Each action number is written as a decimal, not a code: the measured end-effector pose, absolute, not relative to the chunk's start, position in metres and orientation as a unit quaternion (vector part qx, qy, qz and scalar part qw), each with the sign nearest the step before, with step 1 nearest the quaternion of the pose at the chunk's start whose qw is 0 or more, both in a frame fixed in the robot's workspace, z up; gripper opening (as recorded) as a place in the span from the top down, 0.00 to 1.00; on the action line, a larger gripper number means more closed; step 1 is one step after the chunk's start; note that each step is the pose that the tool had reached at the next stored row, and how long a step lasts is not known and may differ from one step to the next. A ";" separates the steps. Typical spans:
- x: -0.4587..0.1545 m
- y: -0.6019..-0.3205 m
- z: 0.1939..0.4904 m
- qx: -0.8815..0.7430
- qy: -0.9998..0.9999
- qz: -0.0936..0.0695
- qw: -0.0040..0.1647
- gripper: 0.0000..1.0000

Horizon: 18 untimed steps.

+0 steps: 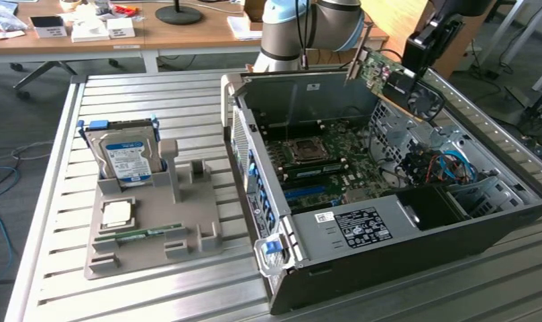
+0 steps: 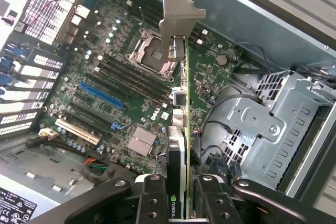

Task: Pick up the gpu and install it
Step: 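Insert the gpu into the slot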

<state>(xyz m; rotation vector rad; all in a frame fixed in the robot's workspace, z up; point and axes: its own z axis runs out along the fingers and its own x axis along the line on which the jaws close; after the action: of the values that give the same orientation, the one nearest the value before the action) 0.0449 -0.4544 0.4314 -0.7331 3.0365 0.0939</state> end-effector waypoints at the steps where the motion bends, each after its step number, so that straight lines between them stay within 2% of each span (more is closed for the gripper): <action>1: 0.045 -0.454 0.431 -0.238 0.971 0.030 0.008 0.73; 18: 0.045 -0.454 0.431 -0.297 0.954 0.030 0.006 0.73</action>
<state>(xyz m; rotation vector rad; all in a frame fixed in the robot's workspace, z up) 0.0449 -0.4544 0.4314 -0.9293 2.9864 0.0954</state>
